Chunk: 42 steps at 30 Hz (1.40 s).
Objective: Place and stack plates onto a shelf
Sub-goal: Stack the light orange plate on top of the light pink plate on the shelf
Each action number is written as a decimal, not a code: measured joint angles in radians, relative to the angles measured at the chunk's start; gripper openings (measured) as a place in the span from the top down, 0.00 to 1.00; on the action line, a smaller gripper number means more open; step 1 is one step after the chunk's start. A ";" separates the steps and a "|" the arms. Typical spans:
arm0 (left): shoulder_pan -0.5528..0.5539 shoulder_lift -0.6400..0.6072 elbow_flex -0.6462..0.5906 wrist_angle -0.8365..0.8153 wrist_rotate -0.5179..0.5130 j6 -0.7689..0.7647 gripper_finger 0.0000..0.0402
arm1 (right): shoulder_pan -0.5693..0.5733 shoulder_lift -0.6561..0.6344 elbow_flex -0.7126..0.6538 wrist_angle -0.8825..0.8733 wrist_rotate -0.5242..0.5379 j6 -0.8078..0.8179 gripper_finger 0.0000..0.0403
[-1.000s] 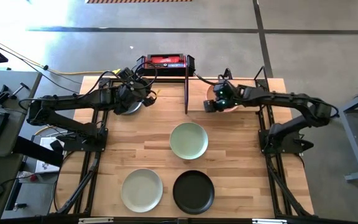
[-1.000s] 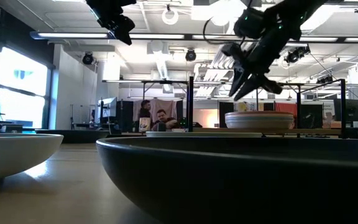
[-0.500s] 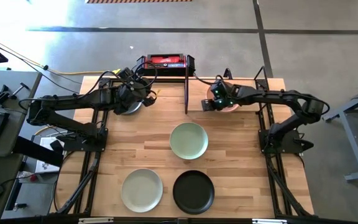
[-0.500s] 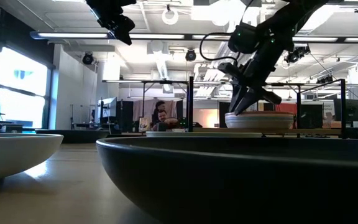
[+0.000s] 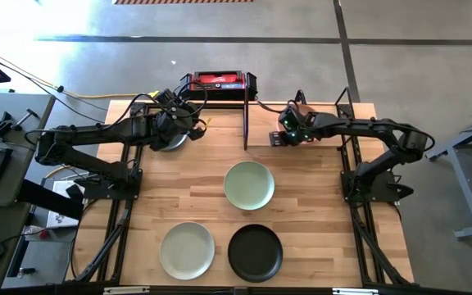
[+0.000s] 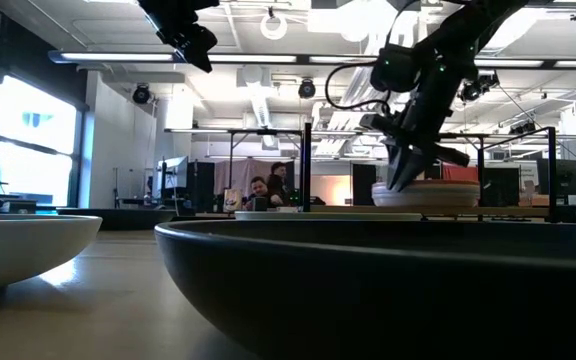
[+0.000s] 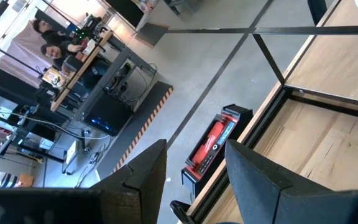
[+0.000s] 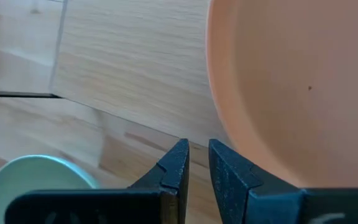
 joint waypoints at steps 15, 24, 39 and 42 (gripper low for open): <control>0.000 0.000 0.000 0.000 0.001 0.001 0.62 | 0.000 -0.073 0.000 0.062 0.055 0.035 0.86; 0.000 0.000 0.000 0.000 0.001 0.001 0.62 | -0.041 -0.065 0.000 0.241 0.055 0.028 0.86; 0.000 0.000 0.000 0.000 0.003 0.000 0.62 | -0.183 -0.038 0.238 0.187 0.020 -0.158 0.86; 0.000 0.000 0.000 0.000 0.004 0.000 0.62 | -0.186 0.013 0.287 0.101 0.020 -0.172 0.86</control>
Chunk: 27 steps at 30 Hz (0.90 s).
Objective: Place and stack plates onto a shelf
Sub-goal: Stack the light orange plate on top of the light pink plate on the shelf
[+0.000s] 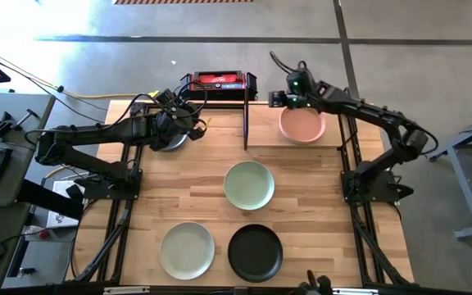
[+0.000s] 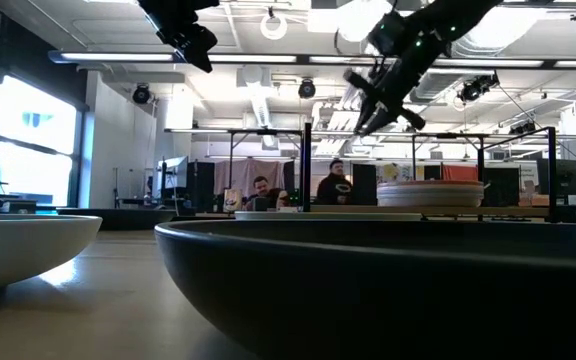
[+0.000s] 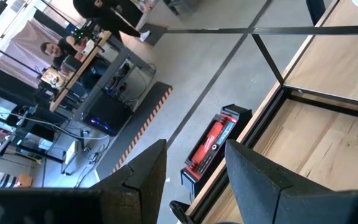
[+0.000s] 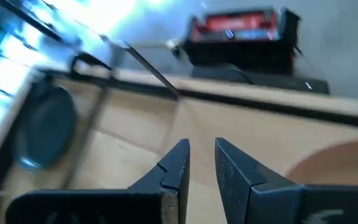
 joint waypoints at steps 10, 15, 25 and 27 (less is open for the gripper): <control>0.000 0.000 0.000 0.000 0.001 0.000 0.62 | 0.015 0.118 0.017 -0.124 -0.080 0.013 0.86; 0.000 0.000 0.000 0.000 0.001 0.000 0.62 | 0.035 0.154 0.017 -0.166 -0.106 0.012 0.86; 0.001 0.000 0.000 0.000 0.001 0.001 0.62 | 0.045 0.180 0.017 -0.224 -0.064 0.005 0.86; 0.001 0.000 0.000 0.000 0.001 0.000 0.62 | 0.042 0.180 0.017 -0.242 -0.053 0.005 0.86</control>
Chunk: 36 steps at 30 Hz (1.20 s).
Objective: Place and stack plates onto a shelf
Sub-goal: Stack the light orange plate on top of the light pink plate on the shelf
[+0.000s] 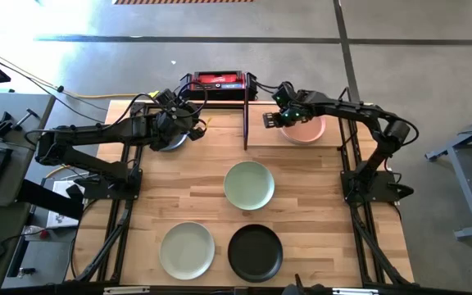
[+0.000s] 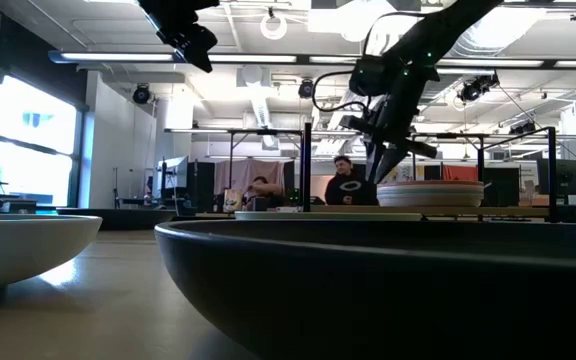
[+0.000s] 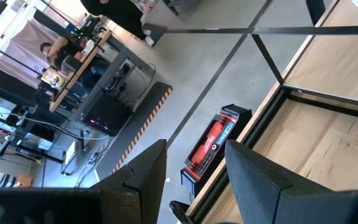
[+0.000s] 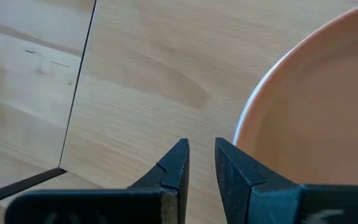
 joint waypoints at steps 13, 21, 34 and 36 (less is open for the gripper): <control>0.000 0.000 0.000 0.000 0.000 0.000 0.62 | -0.002 0.000 0.000 -0.036 0.041 0.001 0.86; 0.000 0.000 0.000 0.000 0.002 0.001 0.62 | -0.019 0.000 0.000 -0.057 0.046 0.006 0.86; 0.000 0.000 0.000 -0.001 0.002 0.001 0.62 | -0.039 -0.002 0.000 -0.142 0.079 0.008 0.86; 0.000 0.000 0.000 -0.001 0.003 0.001 0.62 | -0.039 -0.002 0.000 -0.165 0.090 0.008 0.86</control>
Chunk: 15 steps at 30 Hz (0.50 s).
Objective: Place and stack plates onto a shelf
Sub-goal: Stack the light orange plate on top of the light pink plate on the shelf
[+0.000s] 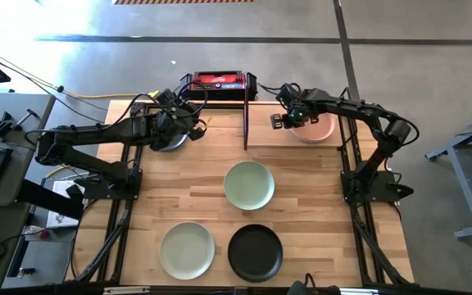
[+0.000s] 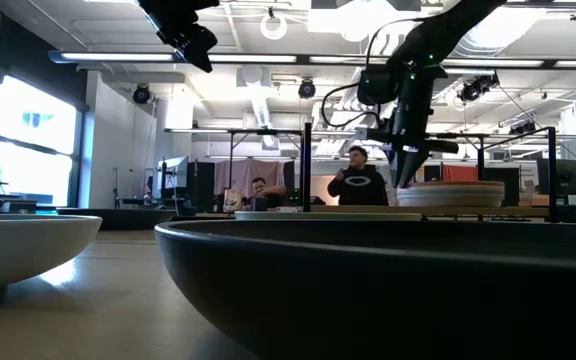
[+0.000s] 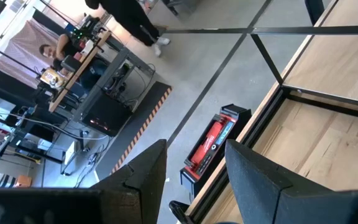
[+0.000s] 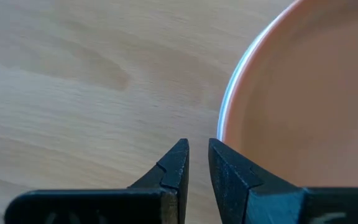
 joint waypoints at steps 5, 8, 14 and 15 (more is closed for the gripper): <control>0.000 0.000 0.000 0.000 0.001 0.000 0.62 | 0.000 0.000 0.000 -0.051 0.041 0.000 0.86; 0.000 0.000 0.000 0.000 0.001 0.000 0.62 | 0.000 0.000 0.000 -0.072 0.049 0.000 0.86; 0.000 0.000 0.000 0.000 0.001 -0.001 0.62 | 0.000 0.000 0.000 -0.108 0.069 -0.007 0.86; 0.000 0.000 0.000 0.000 0.001 0.000 0.62 | 0.000 0.000 0.000 -0.112 0.069 -0.007 0.86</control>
